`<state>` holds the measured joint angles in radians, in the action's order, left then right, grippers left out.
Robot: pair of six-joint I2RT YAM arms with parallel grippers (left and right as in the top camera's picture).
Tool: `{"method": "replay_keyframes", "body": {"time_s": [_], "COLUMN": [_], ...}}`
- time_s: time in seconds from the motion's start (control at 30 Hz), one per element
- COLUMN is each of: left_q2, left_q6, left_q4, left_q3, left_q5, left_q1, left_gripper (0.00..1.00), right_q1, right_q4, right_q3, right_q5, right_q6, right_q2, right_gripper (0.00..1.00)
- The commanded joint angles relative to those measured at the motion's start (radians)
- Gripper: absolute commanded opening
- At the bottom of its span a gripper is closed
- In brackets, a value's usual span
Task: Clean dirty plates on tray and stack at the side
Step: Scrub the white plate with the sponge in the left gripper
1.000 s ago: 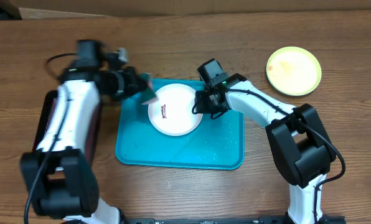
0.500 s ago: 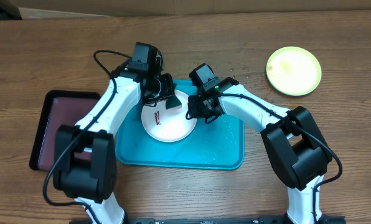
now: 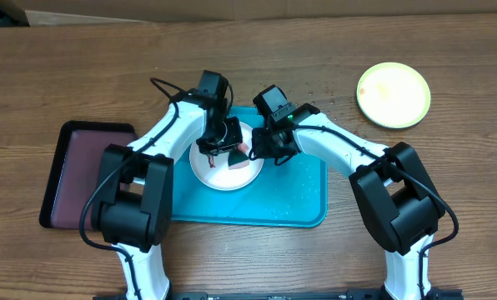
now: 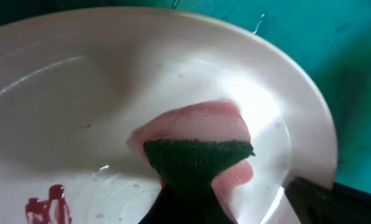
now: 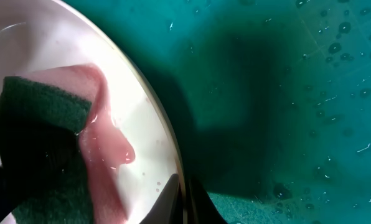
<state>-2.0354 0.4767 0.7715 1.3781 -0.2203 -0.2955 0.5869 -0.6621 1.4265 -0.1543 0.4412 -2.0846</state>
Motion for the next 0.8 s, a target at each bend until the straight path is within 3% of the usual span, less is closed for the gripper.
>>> {"method": "replay_keyframes", "body": {"time_s": [0.0, 0.13, 0.33, 0.57, 0.77], "left_q2": [-0.088, -0.091, -0.091, -0.089, -0.021], "left_q6": [0.003, 0.006, 0.116, 0.131, 0.201], "left_q4": [0.056, 0.138, 0.243, 0.288, 0.361], "left_q3": [-0.019, -0.019, -0.018, 0.027, 0.177], "left_q5": [0.277, 0.496, 0.741, 0.781, 0.688], "left_q1": [-0.006, 0.006, 0.015, 0.015, 0.019], "left_gripper": [0.04, 0.04, 0.04, 0.04, 0.04], "right_q1": [-0.006, -0.006, -0.006, -0.006, -0.006], "right_q4": [0.002, -0.001, -0.005, -0.012, -0.018], "right_q3": [-0.007, -0.007, -0.007, -0.007, -0.007], "right_q5": [0.04, 0.042, 0.049, 0.049, 0.049], "right_q6": [0.004, 0.004, 0.004, 0.005, 0.005], "right_q2": [-0.013, -0.013, -0.013, -0.013, -0.013], "right_gripper": [0.04, 0.04, 0.04, 0.04, 0.04]}}
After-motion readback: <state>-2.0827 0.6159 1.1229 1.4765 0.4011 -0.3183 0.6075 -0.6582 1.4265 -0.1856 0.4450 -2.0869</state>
